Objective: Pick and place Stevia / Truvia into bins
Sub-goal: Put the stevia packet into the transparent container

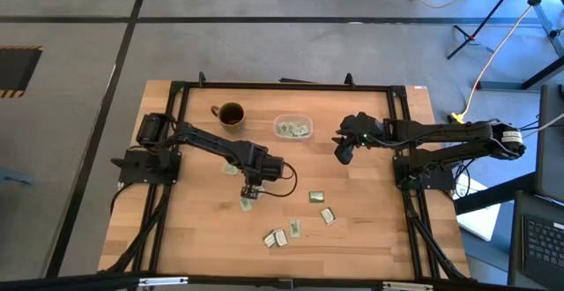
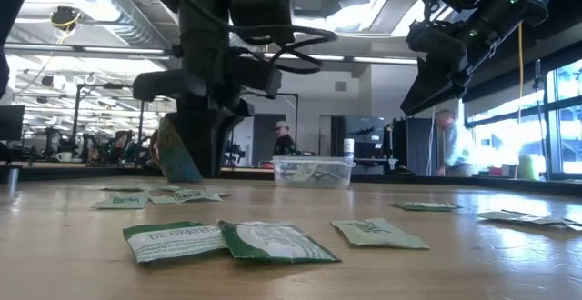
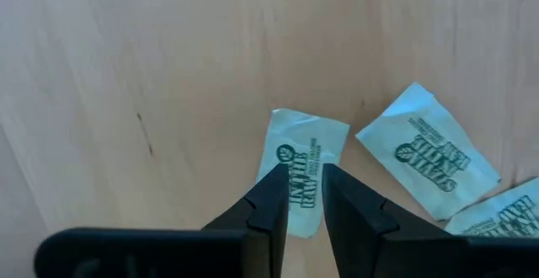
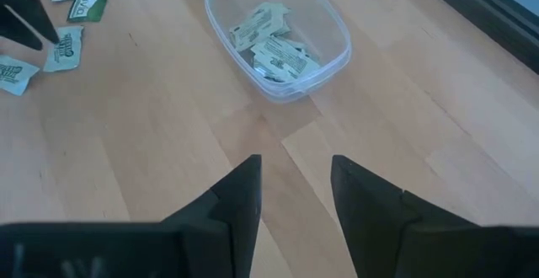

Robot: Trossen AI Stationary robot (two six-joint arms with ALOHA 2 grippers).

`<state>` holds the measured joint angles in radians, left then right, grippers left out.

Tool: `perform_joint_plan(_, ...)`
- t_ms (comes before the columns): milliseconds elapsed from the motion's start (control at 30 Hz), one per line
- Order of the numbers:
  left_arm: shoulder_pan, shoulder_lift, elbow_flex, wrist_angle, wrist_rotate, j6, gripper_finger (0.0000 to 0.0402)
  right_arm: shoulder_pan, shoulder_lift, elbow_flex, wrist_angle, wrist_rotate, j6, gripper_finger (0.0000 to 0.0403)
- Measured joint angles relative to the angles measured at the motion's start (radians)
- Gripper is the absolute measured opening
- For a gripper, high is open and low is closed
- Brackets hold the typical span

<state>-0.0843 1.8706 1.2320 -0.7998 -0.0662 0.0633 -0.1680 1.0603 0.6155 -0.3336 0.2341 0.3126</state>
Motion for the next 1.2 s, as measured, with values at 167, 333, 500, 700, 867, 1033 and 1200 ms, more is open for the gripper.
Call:
perform_joint_plan(167,0.011,0.008,0.0,0.013,0.017,0.001,0.006,0.0,0.0,0.0,0.0,0.0,-0.002,0.0147)
perform_joint_plan(333,0.011,0.038,-0.017,0.048,0.037,0.003,0.0057,0.0,0.0,0.0,0.0,0.0,-0.004,0.0147)
perform_joint_plan(500,0.011,0.047,-0.04,0.049,0.035,-0.019,0.0057,0.0,0.0,0.0,-0.001,0.0,-0.006,0.0147)
perform_joint_plan(700,0.011,0.048,-0.042,0.049,0.031,-0.023,0.0035,0.0,0.0,0.0,-0.001,0.0,-0.006,0.0147)
perform_joint_plan(867,0.011,0.05,-0.042,0.05,0.029,-0.024,0.0012,0.0,0.0,0.0,-0.001,0.0,-0.006,0.0147)
perform_joint_plan(1033,0.011,0.053,-0.029,0.031,0.028,-0.009,0.0003,0.0,0.0,0.0,-0.001,0.0,-0.007,0.0147)
perform_joint_plan(1200,0.023,0.029,0.031,0.004,0.037,0.035,0.0003,0.0,0.0,0.0,-0.001,0.0,-0.007,0.0147)
